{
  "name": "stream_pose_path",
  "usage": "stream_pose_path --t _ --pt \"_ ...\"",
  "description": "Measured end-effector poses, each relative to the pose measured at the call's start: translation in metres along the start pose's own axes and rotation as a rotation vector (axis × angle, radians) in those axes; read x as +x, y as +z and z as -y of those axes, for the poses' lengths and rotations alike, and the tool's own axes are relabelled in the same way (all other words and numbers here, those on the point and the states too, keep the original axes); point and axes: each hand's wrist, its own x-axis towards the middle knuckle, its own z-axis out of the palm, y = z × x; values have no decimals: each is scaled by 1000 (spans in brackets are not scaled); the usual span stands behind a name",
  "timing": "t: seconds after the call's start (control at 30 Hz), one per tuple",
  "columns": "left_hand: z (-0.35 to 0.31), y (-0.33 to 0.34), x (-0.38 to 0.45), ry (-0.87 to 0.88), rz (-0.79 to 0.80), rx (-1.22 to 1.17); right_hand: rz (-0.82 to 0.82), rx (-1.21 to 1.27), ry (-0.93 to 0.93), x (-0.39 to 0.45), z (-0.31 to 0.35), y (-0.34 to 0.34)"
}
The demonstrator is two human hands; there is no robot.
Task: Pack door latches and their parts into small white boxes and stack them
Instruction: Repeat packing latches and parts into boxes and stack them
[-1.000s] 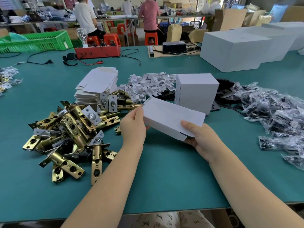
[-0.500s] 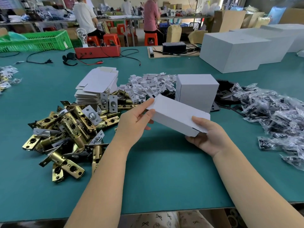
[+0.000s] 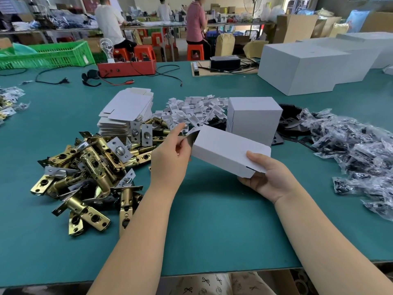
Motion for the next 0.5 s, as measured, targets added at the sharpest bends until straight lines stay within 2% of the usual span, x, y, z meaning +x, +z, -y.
stream_pose_path --t 0.17,0.27,0.33,0.5 --pt "-1 8 1 -278 -104 -184 -5 -17 -14 2 -2 0" --pt "-2 10 4 -497 -141 -392 -7 -31 -19 2 -1 -2" --pt "-7 7 7 -636 -136 -623 -1 -57 -22 2 0 -3" --pt "-6 -4 13 -719 189 -973 30 -146 -13 -1 0 -2"
